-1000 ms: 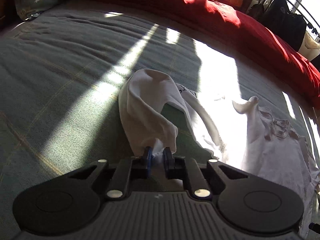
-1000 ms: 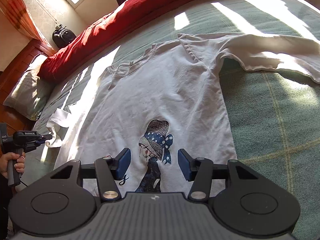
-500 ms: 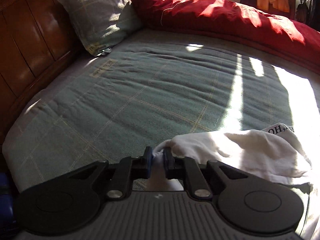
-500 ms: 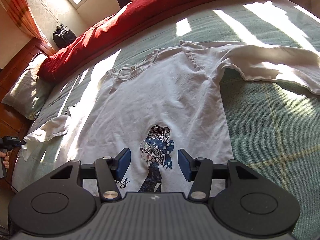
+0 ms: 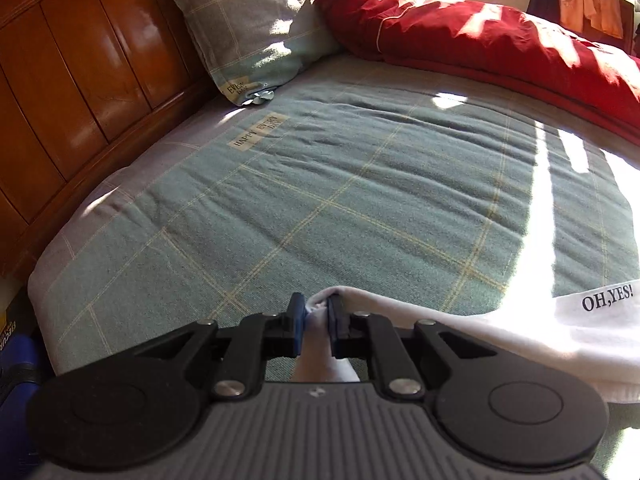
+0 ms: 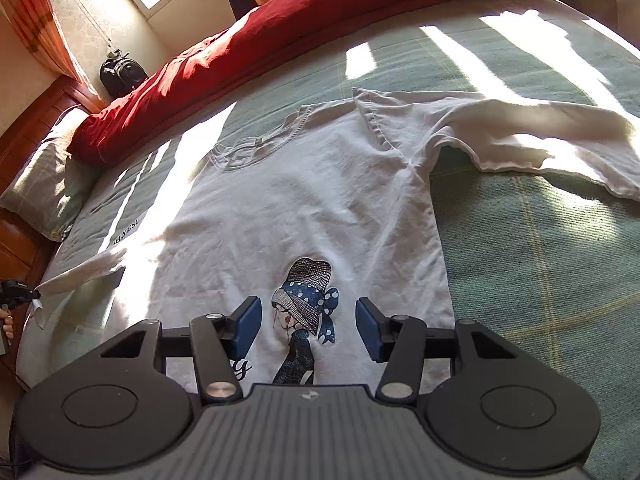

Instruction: Fold clothes

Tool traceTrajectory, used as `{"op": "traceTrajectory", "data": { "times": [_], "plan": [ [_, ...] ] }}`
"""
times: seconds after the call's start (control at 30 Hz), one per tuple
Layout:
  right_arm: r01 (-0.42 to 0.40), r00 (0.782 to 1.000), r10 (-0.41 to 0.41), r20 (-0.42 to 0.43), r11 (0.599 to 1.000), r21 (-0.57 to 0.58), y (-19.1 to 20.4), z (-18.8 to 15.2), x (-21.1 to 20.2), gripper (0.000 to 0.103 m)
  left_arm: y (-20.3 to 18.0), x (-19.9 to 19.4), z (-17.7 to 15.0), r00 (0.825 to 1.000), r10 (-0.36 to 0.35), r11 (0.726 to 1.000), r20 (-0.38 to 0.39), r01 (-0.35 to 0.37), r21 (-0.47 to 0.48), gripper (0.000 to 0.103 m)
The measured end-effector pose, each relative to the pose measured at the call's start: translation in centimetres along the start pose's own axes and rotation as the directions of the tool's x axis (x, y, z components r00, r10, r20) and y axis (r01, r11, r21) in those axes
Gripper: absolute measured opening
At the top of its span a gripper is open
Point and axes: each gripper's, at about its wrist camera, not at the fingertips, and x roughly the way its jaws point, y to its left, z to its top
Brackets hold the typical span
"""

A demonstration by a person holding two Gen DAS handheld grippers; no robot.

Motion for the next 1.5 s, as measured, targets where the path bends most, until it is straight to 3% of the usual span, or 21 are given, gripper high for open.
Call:
{"op": "traceTrajectory", "data": {
  "times": [0.23, 0.47, 0.57, 0.63, 0.8, 0.93, 1.1, 1.2, 1.27, 1.5],
  "plan": [
    [-0.003, 1.0, 0.003, 0.004, 1.0, 0.008, -0.4, 0.4, -0.1, 0.057, 0.0, -0.7, 0.0, 0.999, -0.027, 0.999, -0.029, 0.026, -0.035, 0.016],
    [-0.003, 1.0, 0.002, 0.02, 1.0, 0.03, -1.6, 1.5, -0.3, 0.057, -1.6, -5.2, -0.1, 0.985, -0.173, 0.984, 0.021, 0.174, -0.041, 0.025],
    [0.0, 0.999, -0.001, 0.039, 0.999, 0.033, -2.2, 2.4, -0.6, 0.057, -3.6, -7.0, -0.1, 0.966, -0.258, 0.966, 0.017, 0.258, -0.002, 0.027],
    [0.005, 0.999, -0.007, 0.054, 0.999, 0.038, -2.7, 3.0, -0.8, 0.057, -5.5, -7.7, -0.5, 0.933, -0.36, 0.933, -0.025, 0.36, 0.003, 0.033],
    [-0.013, 0.998, 0.006, 0.061, 0.995, 0.103, -4.8, 4.5, -0.4, 0.058, -11.2, -7.6, -3.3, 0.806, -0.565, 0.821, -0.177, 0.571, -0.02, 0.033],
    [-0.011, 0.999, 0.006, 0.047, 0.993, 0.113, -5.8, 5.0, 0.5, 0.058, -15.2, -6.6, -5.7, 0.726, -0.631, 0.763, -0.274, 0.644, -0.052, 0.033],
    [-0.03, 0.999, 0.026, 0.032, 0.991, 0.128, -6.8, 5.7, 1.9, 0.059, -17.5, -4.2, -7.9, 0.64, -0.696, 0.71, -0.325, 0.68, -0.182, 0.033],
    [-0.053, 0.998, 0.048, 0.033, 0.988, 0.148, -7.6, 6.3, 2.8, 0.061, -18.5, -3.2, -8.6, 0.625, -0.714, 0.694, -0.316, 0.689, -0.207, 0.033],
    [-0.074, 0.997, 0.068, 0.039, 0.981, 0.178, -8.3, 6.8, 3.6, 0.062, -18.6, -2.3, -8.8, 0.633, -0.716, 0.696, -0.294, 0.673, -0.248, 0.033],
    [-0.07, 0.997, 0.066, 0.028, 0.966, 0.25, -10.6, 8.0, 6.6, 0.064, -19.1, -0.2, -8.6, 0.614, -0.764, 0.642, -0.2, 0.691, -0.332, 0.035]
  ]
}}
